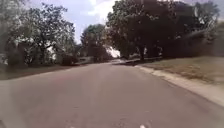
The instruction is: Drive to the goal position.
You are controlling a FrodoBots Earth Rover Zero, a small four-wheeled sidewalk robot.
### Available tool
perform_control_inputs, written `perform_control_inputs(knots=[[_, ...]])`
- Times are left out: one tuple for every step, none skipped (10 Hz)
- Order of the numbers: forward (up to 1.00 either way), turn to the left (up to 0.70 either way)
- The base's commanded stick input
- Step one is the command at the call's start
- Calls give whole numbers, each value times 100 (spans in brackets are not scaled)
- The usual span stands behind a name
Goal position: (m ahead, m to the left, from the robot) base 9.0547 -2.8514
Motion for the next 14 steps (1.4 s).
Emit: perform_control_inputs(knots=[[70,0],[70,0],[70,0],[70,0],[70,0],[70,0],[70,0],[70,0],[70,0],[70,0],[70,0],[70,0],[70,0],[70,0]])
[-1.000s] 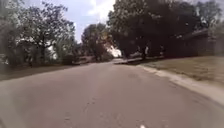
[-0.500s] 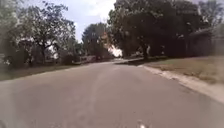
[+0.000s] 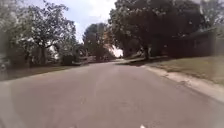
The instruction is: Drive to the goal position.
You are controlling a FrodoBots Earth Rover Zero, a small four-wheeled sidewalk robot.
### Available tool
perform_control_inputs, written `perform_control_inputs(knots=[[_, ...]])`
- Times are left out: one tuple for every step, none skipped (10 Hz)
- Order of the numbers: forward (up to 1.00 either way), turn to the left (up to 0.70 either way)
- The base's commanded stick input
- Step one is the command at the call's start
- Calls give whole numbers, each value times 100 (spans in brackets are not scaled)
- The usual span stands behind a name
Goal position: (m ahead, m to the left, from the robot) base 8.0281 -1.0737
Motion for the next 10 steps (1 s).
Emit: perform_control_inputs(knots=[[70,0],[70,0],[70,0],[70,0],[70,0],[70,0],[70,0],[70,0],[70,0],[70,0]])
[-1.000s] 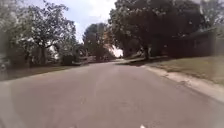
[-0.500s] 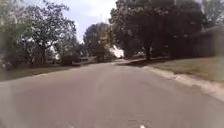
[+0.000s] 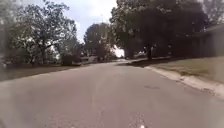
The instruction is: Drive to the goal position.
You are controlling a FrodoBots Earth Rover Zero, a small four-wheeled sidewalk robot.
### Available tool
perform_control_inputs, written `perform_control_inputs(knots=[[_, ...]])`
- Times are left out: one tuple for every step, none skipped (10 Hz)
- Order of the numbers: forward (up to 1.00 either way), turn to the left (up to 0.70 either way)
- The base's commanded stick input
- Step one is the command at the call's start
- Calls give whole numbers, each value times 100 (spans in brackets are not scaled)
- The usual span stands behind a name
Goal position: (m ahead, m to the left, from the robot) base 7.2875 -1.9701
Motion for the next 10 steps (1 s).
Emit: perform_control_inputs(knots=[[70,0],[70,0],[70,0],[70,0],[70,0],[70,0],[70,0],[70,0],[70,0],[70,0]])
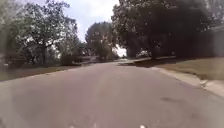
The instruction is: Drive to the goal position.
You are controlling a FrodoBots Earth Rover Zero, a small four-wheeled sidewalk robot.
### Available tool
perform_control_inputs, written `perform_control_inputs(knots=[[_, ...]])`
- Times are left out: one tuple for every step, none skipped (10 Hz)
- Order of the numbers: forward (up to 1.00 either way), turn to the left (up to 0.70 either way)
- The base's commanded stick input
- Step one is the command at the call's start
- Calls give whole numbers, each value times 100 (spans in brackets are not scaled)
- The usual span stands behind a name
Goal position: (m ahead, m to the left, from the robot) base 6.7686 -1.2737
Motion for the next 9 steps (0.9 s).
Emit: perform_control_inputs(knots=[[70,0],[70,0],[70,0],[70,0],[70,0],[70,0],[70,0],[70,0],[70,0]])
